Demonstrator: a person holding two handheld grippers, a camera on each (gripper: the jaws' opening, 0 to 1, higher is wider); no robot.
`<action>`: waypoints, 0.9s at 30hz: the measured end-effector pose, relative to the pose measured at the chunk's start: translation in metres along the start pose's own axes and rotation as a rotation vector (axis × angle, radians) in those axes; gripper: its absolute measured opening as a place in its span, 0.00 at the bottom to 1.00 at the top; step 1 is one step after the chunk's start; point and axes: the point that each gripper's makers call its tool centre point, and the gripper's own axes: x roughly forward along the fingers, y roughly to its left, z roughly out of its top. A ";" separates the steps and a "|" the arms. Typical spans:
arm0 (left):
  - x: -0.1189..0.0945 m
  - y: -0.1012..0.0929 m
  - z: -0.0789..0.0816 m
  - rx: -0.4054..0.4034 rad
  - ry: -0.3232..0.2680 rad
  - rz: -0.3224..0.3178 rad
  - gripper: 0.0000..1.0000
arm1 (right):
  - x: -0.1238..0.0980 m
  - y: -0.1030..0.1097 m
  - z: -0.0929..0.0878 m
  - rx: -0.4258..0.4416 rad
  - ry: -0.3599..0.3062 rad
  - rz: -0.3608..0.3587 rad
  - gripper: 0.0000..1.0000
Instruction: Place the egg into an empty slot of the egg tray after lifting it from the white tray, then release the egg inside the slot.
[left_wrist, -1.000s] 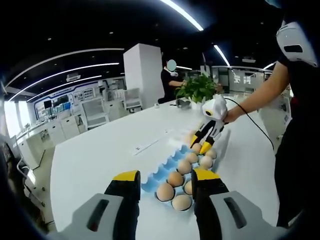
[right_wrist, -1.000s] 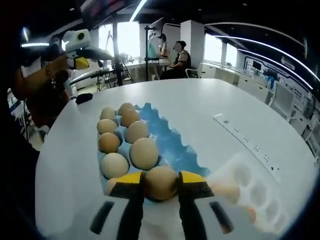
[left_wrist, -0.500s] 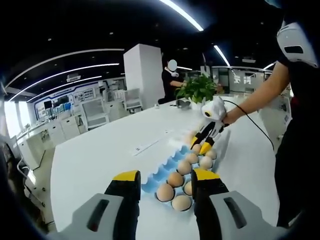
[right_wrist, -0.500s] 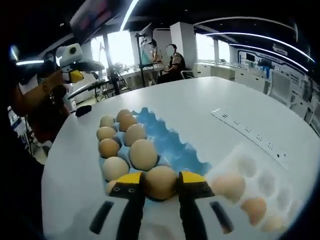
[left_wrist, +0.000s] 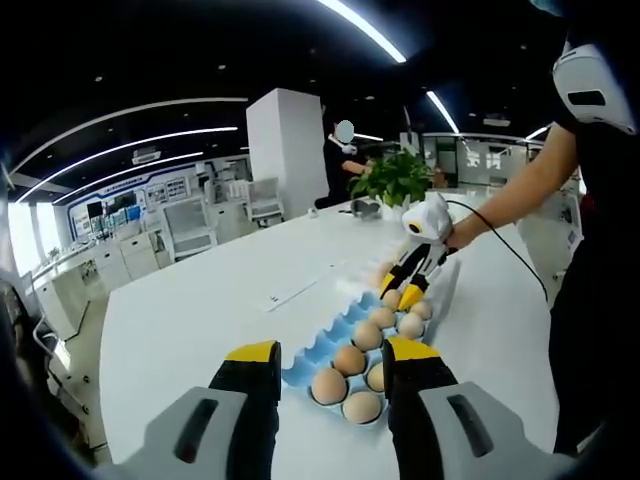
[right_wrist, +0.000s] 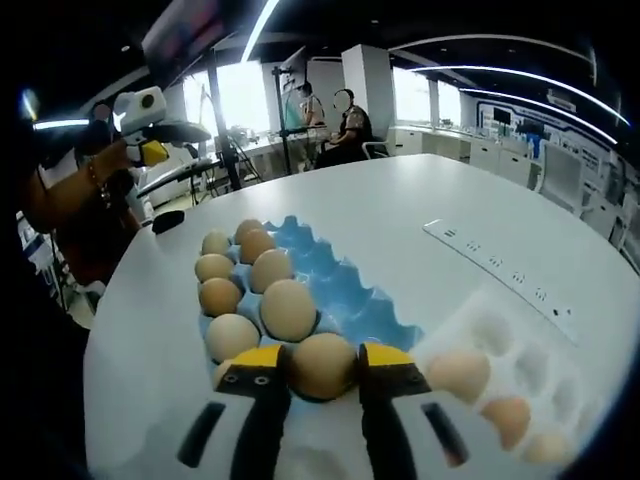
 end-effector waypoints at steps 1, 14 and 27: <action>0.000 0.000 0.000 0.000 -0.001 -0.001 0.41 | -0.001 -0.002 0.005 0.025 -0.029 -0.009 0.30; 0.002 -0.001 0.002 0.005 -0.004 -0.005 0.41 | -0.031 -0.026 0.025 0.007 -0.091 -0.116 0.29; 0.001 -0.001 0.003 0.002 -0.007 -0.005 0.41 | -0.045 -0.053 0.021 0.017 -0.097 -0.226 0.28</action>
